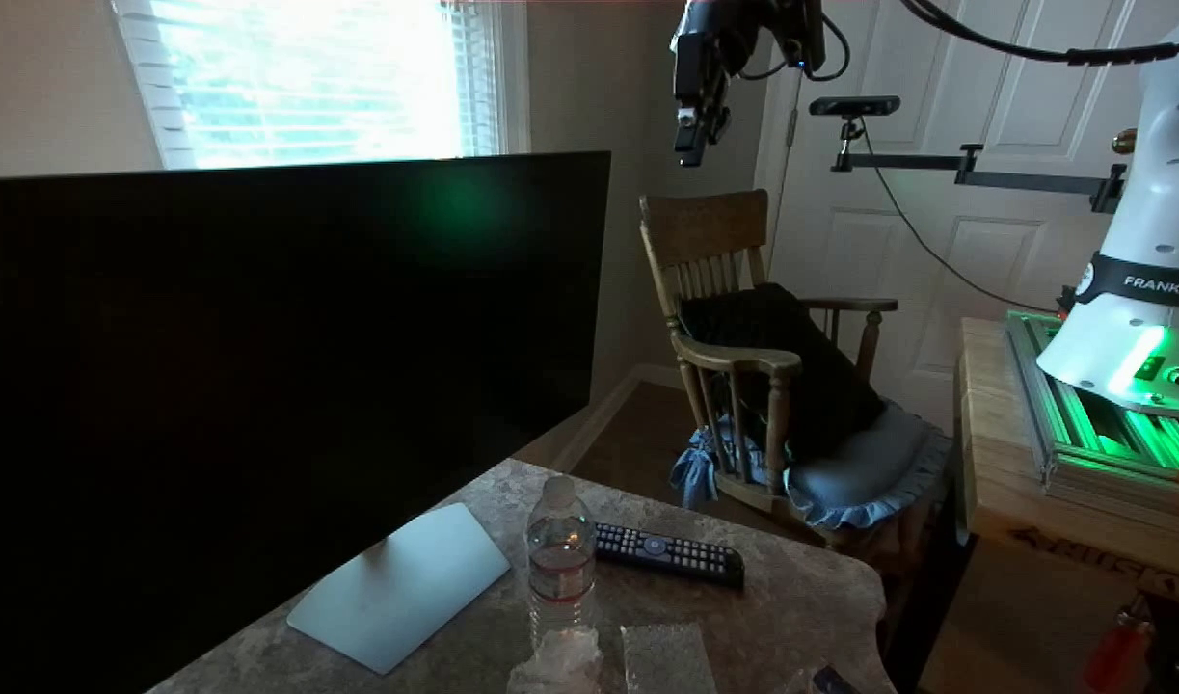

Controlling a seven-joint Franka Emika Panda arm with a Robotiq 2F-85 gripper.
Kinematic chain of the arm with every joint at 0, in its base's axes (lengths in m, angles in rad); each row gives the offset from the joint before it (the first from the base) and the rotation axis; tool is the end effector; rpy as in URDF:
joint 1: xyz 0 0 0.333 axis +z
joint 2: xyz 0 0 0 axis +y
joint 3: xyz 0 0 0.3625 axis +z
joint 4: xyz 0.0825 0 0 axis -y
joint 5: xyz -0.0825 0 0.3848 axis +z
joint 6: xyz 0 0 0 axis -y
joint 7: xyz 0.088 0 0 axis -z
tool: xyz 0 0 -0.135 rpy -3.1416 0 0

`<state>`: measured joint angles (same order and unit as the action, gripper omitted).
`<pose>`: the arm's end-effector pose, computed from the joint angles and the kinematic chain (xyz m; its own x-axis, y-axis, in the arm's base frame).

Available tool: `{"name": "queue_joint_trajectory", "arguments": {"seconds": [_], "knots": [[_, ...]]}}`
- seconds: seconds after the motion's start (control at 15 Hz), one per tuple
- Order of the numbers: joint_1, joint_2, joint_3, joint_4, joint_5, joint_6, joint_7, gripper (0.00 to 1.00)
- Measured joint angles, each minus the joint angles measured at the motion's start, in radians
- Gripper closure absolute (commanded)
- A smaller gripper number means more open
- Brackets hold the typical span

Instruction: Slightly push the monitor screen

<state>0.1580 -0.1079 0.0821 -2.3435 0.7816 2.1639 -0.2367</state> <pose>0.4616 0.1589 0.4026 0.9979 0.0206 -0.0622 -0.0193 -0.8153 -0.5787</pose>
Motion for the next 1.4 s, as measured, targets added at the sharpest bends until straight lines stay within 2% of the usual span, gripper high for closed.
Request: {"name": "queue_joint_trajectory", "arguments": {"seconds": [0.8,1.4], "knots": [[0.000,0.063,0.006,0.060,0.081,0.067,-0.028,1.00],[-0.001,0.165,0.011,0.133,0.083,0.102,-0.028,1.00]]}}
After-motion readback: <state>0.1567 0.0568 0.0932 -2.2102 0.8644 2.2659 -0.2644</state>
